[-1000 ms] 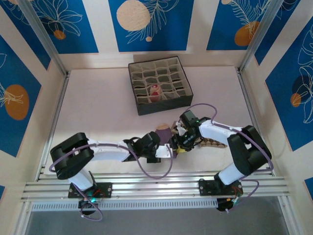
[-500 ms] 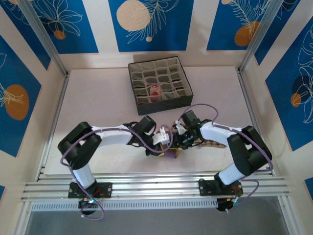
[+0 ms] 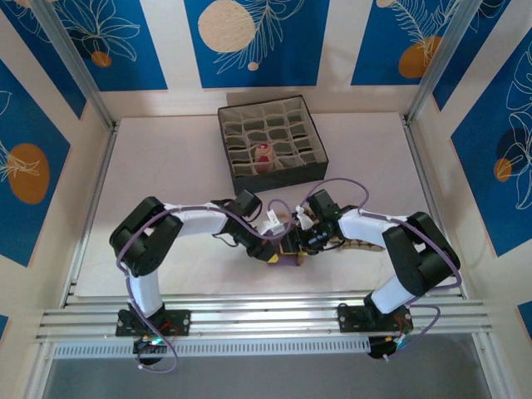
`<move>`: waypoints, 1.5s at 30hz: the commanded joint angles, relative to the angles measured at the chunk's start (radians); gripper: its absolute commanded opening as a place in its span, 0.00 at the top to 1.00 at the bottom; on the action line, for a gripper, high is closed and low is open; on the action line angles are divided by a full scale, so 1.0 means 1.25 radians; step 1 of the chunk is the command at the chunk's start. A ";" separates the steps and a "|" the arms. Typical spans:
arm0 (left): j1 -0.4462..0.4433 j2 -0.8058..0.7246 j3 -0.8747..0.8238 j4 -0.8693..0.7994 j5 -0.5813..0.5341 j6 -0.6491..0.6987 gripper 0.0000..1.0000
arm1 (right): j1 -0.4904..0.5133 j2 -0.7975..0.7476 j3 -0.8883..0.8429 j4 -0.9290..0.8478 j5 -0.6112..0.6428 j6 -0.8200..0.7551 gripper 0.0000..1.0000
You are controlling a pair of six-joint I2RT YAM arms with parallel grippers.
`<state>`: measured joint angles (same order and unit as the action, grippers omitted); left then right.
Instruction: Roll the socks
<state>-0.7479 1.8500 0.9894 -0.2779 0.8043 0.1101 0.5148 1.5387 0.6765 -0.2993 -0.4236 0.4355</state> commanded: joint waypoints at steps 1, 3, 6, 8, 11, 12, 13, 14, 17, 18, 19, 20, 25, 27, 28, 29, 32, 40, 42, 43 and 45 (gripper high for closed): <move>0.009 0.052 0.002 -0.066 -0.056 -0.044 1.00 | 0.018 -0.018 -0.021 -0.020 -0.012 -0.010 0.49; 0.011 0.060 0.004 -0.065 -0.064 -0.056 1.00 | 0.022 -0.014 -0.019 -0.033 -0.002 -0.007 0.54; 0.013 0.061 0.004 -0.059 -0.079 -0.066 1.00 | 0.029 -0.002 -0.015 -0.048 0.013 -0.001 0.67; 0.013 0.056 0.000 -0.047 -0.096 -0.066 1.00 | 0.033 0.013 -0.006 -0.062 0.021 0.002 0.78; 0.011 0.034 -0.013 -0.027 -0.105 -0.043 0.97 | 0.035 0.051 0.018 -0.095 0.026 0.009 0.89; 0.010 0.019 -0.021 -0.013 -0.108 -0.035 0.95 | 0.035 0.064 0.028 -0.111 0.032 0.011 0.91; 0.009 -0.002 -0.035 0.010 -0.108 -0.022 0.93 | 0.035 0.082 0.038 -0.130 0.042 0.011 0.93; 0.007 -0.026 -0.051 0.037 -0.109 -0.012 0.91 | 0.035 0.099 0.049 -0.146 0.051 0.013 0.94; 0.003 -0.104 -0.100 0.110 -0.132 0.014 0.83 | 0.030 0.143 0.074 -0.183 0.065 0.012 0.96; 0.001 -0.126 -0.113 0.126 -0.145 0.025 0.80 | 0.026 0.153 0.079 -0.186 0.064 0.014 0.96; -0.004 -0.152 -0.127 0.142 -0.161 0.045 0.79 | 0.024 0.164 0.083 -0.187 0.063 0.015 0.95; -0.012 -0.177 -0.140 0.153 -0.184 0.072 0.78 | 0.023 0.177 0.086 -0.186 0.063 0.016 0.95; -0.072 -0.303 -0.217 0.221 -0.326 0.183 0.73 | 0.021 0.209 0.101 -0.192 0.059 0.015 0.95; -0.109 -0.344 -0.243 0.248 -0.387 0.228 0.72 | 0.021 0.213 0.108 -0.197 0.058 0.014 0.95; -0.134 -0.361 -0.257 0.263 -0.425 0.257 0.71 | 0.021 0.216 0.112 -0.198 0.057 0.011 0.95; -0.158 -0.374 -0.270 0.281 -0.457 0.288 0.70 | 0.020 0.217 0.114 -0.199 0.055 0.010 0.95; -0.226 -0.375 -0.298 0.333 -0.561 0.358 0.61 | 0.020 0.223 0.121 -0.203 0.048 0.008 0.95; -0.296 -0.263 -0.290 0.392 -0.690 0.426 0.58 | 0.016 0.238 0.136 -0.223 0.032 -0.008 0.95; -0.299 -0.236 -0.282 0.402 -0.698 0.425 0.58 | 0.016 0.238 0.136 -0.223 0.029 -0.006 0.95; -0.303 -0.224 -0.278 0.405 -0.703 0.422 0.58 | 0.017 0.238 0.135 -0.222 0.026 -0.005 0.95; -0.303 -0.201 -0.271 0.406 -0.720 0.411 0.58 | 0.016 0.237 0.135 -0.221 0.018 -0.004 0.95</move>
<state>-1.1179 1.5623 0.6312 0.2119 -0.0345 0.6109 0.5293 1.7828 0.8783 -0.5102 -0.5091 0.4435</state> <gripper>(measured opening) 0.418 0.089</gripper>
